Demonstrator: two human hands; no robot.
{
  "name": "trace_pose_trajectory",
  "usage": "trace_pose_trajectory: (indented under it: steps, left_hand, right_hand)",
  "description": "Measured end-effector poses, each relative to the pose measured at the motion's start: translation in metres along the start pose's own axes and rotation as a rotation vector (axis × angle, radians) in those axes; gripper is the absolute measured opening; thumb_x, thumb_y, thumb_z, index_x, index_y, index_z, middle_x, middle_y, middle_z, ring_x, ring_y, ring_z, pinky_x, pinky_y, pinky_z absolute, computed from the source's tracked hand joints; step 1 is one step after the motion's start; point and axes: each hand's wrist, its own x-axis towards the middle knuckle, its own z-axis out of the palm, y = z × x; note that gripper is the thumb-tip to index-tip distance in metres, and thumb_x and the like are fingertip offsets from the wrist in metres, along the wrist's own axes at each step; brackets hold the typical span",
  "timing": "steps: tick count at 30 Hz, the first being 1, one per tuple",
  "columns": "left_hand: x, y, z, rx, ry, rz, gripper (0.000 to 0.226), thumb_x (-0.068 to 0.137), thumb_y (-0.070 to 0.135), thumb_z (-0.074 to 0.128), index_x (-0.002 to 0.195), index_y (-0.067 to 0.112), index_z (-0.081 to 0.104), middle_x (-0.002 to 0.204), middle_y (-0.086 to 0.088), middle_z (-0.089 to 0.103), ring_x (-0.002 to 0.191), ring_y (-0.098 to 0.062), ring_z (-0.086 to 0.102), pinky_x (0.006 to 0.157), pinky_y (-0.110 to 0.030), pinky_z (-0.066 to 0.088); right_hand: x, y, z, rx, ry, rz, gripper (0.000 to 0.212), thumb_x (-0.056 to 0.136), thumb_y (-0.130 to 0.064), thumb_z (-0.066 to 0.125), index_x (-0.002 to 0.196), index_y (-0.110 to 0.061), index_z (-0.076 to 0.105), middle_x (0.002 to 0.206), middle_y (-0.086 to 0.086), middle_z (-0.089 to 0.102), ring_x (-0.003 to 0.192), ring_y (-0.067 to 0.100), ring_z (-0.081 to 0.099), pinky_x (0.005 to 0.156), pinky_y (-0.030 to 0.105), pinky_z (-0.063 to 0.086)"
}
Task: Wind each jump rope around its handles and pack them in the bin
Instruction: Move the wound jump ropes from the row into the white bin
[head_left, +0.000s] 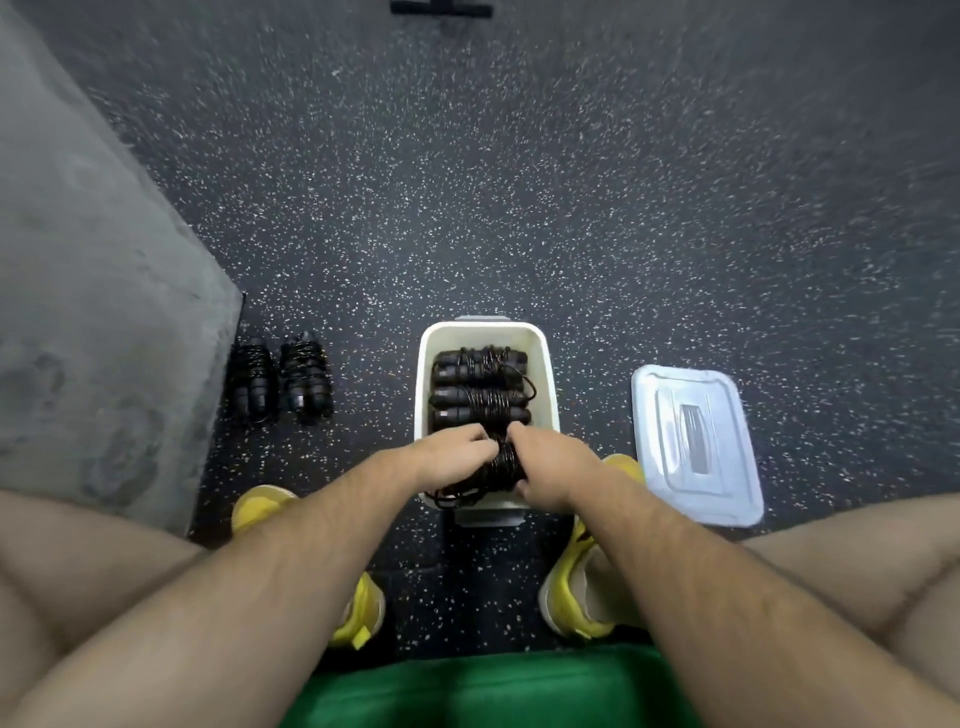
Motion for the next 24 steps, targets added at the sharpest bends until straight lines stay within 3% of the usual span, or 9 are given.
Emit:
trace_pose_trajectory:
  steps: [8, 12, 16, 24]
  left_hand:
    - [0.009, -0.009, 0.0, 0.153, -0.024, 0.004, 0.047, 0.08, 0.055, 0.035, 0.095, 0.022, 0.066, 0.096, 0.0, 0.069, 0.094, -0.02, 0.063, 0.088, -0.039, 0.05]
    - [0.012, -0.017, 0.002, 0.199, 0.016, 0.039, 0.033, 0.093, 0.043, 0.043, 0.105, 0.025, 0.068, 0.097, 0.005, 0.07, 0.09, -0.014, 0.063, 0.084, -0.035, 0.052]
    - [0.014, -0.02, 0.006, 0.224, 0.036, 0.055, 0.033, 0.093, 0.044, 0.046, 0.108, 0.026, 0.069, 0.095, 0.007, 0.07, 0.089, -0.014, 0.064, 0.082, -0.035, 0.054]
    - [0.017, -0.026, 0.006, 0.366, -0.011, 0.086, 0.036, 0.103, 0.047, 0.043, 0.124, 0.028, 0.065, 0.116, 0.005, 0.07, 0.106, -0.017, 0.062, 0.095, -0.037, 0.049]
  right_hand:
    - [0.009, 0.001, 0.007, 0.172, -0.103, 0.029, 0.034, 0.084, -0.034, 0.06, 0.107, -0.018, 0.04, 0.115, 0.007, 0.059, 0.107, 0.031, 0.058, 0.078, 0.034, 0.042]
    - [0.01, 0.002, 0.01, 0.17, -0.095, -0.026, 0.057, 0.086, -0.037, 0.057, 0.141, -0.03, 0.041, 0.127, 0.001, 0.058, 0.117, 0.024, 0.057, 0.094, 0.035, 0.047]
    - [0.011, 0.0, 0.014, 0.131, -0.096, -0.022, 0.052, 0.085, -0.035, 0.058, 0.135, -0.031, 0.045, 0.121, 0.001, 0.059, 0.112, 0.025, 0.059, 0.09, 0.037, 0.05]
    - [0.011, -0.003, 0.019, 0.066, -0.102, -0.006, 0.045, 0.088, -0.03, 0.056, 0.133, -0.028, 0.048, 0.12, 0.005, 0.055, 0.112, 0.029, 0.057, 0.085, 0.038, 0.048]
